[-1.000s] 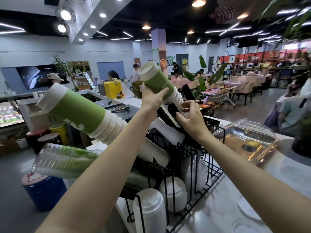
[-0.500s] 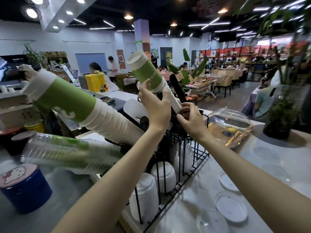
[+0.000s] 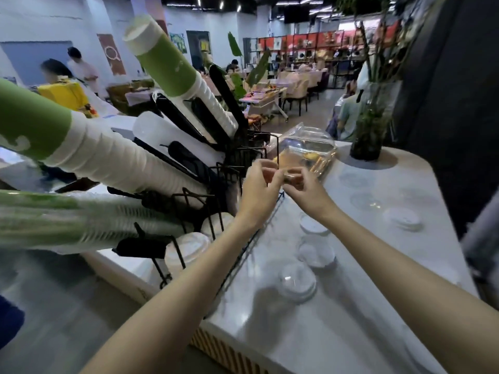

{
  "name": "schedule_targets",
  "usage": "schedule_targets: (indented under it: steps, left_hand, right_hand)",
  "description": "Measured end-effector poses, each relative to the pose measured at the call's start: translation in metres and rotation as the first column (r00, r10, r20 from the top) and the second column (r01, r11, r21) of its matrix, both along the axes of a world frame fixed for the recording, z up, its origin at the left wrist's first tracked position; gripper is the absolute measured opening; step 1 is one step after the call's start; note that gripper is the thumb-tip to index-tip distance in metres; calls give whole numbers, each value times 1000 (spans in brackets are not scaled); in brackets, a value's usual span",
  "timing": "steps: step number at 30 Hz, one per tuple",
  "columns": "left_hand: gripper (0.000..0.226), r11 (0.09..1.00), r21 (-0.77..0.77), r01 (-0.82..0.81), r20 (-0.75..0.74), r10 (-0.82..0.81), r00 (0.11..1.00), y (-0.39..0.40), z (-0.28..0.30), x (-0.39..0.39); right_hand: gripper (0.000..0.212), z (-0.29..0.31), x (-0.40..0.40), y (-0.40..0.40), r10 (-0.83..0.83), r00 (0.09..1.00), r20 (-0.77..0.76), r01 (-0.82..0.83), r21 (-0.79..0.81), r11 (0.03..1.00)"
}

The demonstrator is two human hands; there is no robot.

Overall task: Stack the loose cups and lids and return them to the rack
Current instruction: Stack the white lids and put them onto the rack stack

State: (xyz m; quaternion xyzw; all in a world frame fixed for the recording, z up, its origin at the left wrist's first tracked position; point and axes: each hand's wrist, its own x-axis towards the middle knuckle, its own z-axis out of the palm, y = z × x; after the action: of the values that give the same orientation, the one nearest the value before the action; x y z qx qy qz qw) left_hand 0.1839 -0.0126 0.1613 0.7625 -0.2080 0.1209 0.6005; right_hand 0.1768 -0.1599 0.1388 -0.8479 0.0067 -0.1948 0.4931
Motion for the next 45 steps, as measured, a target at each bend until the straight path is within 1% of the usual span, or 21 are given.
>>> schedule_targets:
  steps: [3,6,8,10,11,14,16,17,19,21,23,27,30,32,35,37,40,43,45]
  left_hand:
    - [24,976,184,119,-139,-94,986,-2,-38,-9]
    - [45,907,361,218,-203,-151,967,5,-66,-22]
    - [60,833,487,261,-226,-169,959,11,-78,-32]
    - [75,721,648,247,-194,-157,968,16,-89,-43]
    - [84,675,701,228,-171,-151,974,18,-95,-49]
    - [111,621,754,214,-165,-136,977,23,-115,-67]
    - [124,601,771,212,-176,-119,977,26,-129,-76]
    - [125,591,782,197,-161,-113,980,27,-136,-78]
    - [118,577,804,143,-87,-123,989,30,-149,-81]
    - [104,586,805,89,-13,-132,991,34,-157,-80]
    - [95,610,790,70,14,-132,991,36,-161,-78]
    - [95,642,758,116,-10,-166,986,37,-158,-74]
    - [98,657,733,178,-50,-208,977,38,-153,-68]
    - [100,654,721,228,-89,-239,967,39,-148,-65]
    - [101,678,677,287,-142,-263,954,41,-140,-62]
    - [103,708,617,344,-194,-287,938,42,-138,-60]
    - [105,753,501,427,-281,-325,903,41,-136,-55]
    - [105,779,433,453,-335,-328,883,37,-135,-48]
    - [104,792,392,467,-379,-324,867,33,-133,-44]
  right_hand:
    - [40,-26,-20,-18,-70,988,-137,60,-82,995]
    - [40,-48,-36,-30,-123,963,-240,102,-102,990]
    - [38,-59,-46,-34,-151,949,-276,123,-117,985]
    - [37,-68,-53,-36,-185,940,-286,150,-139,979]
    - [37,-73,-57,-36,-206,936,-285,171,-142,975]
    - [40,-85,-67,-31,-276,916,-292,246,-135,960]
    - [43,-93,-72,-27,-316,898,-305,290,-128,948]
    - [44,-96,-74,-25,-336,889,-311,312,-124,942]
    - [47,-102,-77,-21,-366,871,-328,351,-106,930]
    - [47,-107,-79,-18,-389,852,-350,383,-90,919]
    - [46,-111,-81,-17,-421,831,-365,421,-84,903]
    - [43,-112,-85,-17,-431,823,-371,461,-10,888]
    - [42,-110,-86,-19,-435,829,-351,489,79,869]
    - [39,-111,-86,-24,-443,822,-358,513,125,850]
    - [36,-111,-84,-30,-452,812,-369,540,182,822]
    - [31,-110,-84,-32,-450,814,-368,548,228,805]
    - [21,-106,-87,-31,-441,826,-352,552,339,762]
    - [24,-102,-91,-29,-423,839,-341,540,432,722]
    - [26,-100,-92,-28,-404,854,-329,517,439,735]
